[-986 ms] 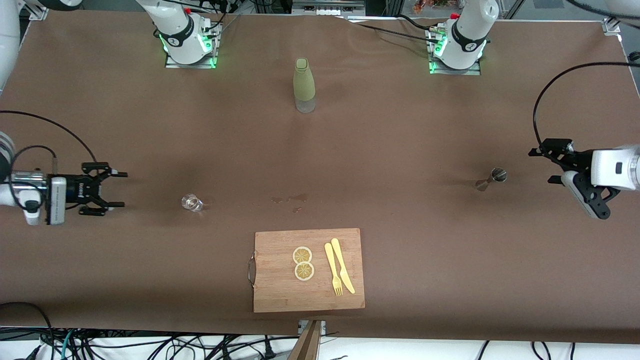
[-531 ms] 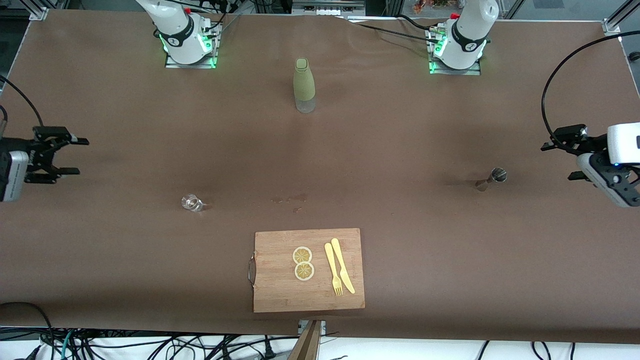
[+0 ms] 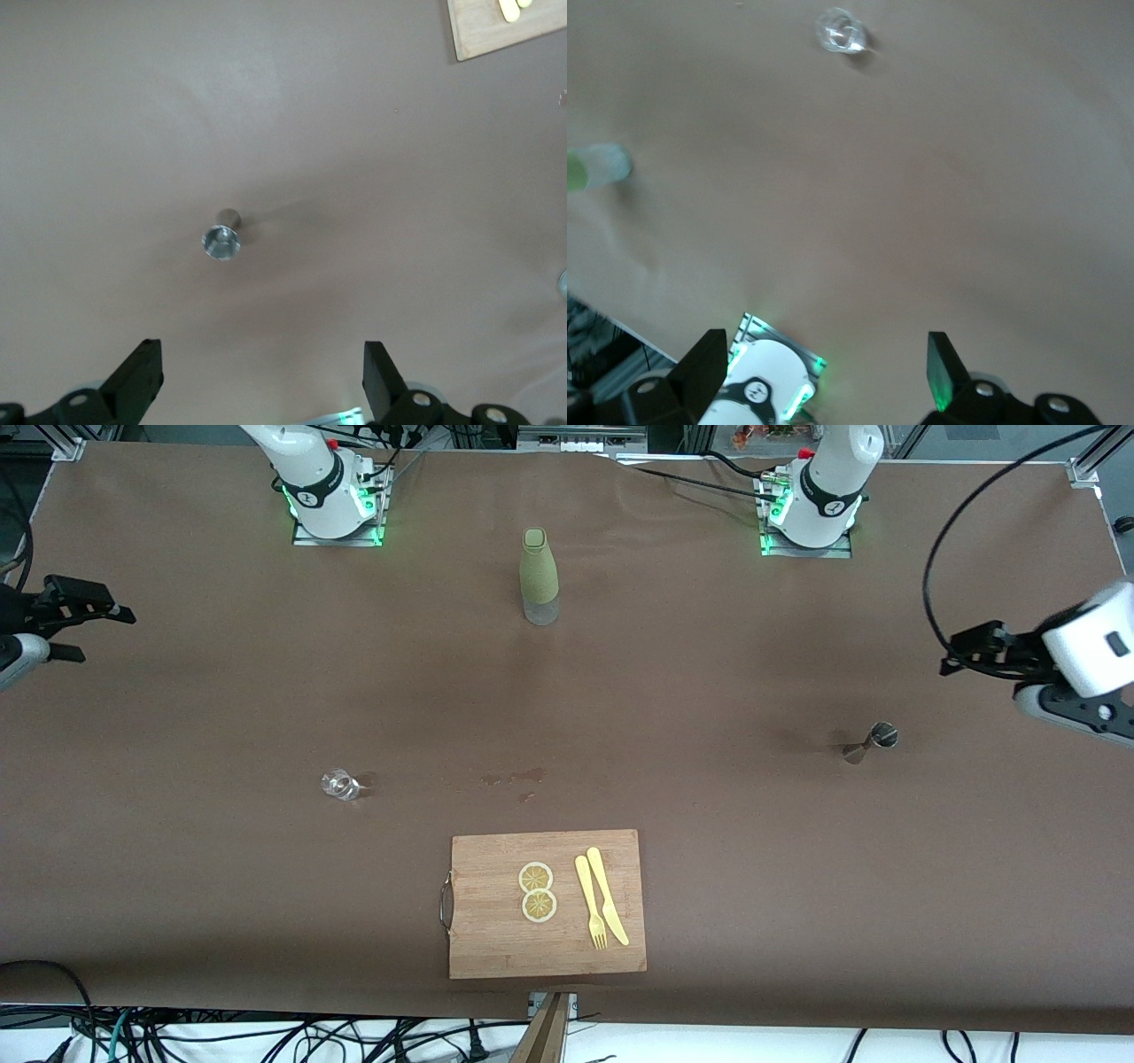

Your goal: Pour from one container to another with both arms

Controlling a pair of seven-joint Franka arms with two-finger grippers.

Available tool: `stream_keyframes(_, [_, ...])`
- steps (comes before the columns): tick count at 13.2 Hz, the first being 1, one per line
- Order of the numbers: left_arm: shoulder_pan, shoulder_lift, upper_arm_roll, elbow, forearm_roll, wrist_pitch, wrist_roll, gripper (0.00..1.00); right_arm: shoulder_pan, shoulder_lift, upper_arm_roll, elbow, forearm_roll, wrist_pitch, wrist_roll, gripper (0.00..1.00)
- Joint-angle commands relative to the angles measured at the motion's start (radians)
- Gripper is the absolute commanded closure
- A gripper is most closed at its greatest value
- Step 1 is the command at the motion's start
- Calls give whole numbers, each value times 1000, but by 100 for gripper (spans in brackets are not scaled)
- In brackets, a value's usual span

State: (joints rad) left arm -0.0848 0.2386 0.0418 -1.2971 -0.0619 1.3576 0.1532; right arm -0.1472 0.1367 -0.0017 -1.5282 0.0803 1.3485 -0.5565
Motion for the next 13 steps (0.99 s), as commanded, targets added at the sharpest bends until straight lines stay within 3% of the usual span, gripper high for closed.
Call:
stream_keyframes(1, [13, -13, -39, 51, 33, -70, -167, 0, 76, -92, -9, -124, -57, 76, 237, 0])
stream_keyframes(7, [2, -36, -49, 48, 37, -130, -202, 0, 173, -140, -96, -182, -65, 201, 603, 0])
stream_keyframes(13, [0, -91, -39, -1, 24, -126, -270, 0, 170, -141, -101, -167, -65, 210, 540, 0])
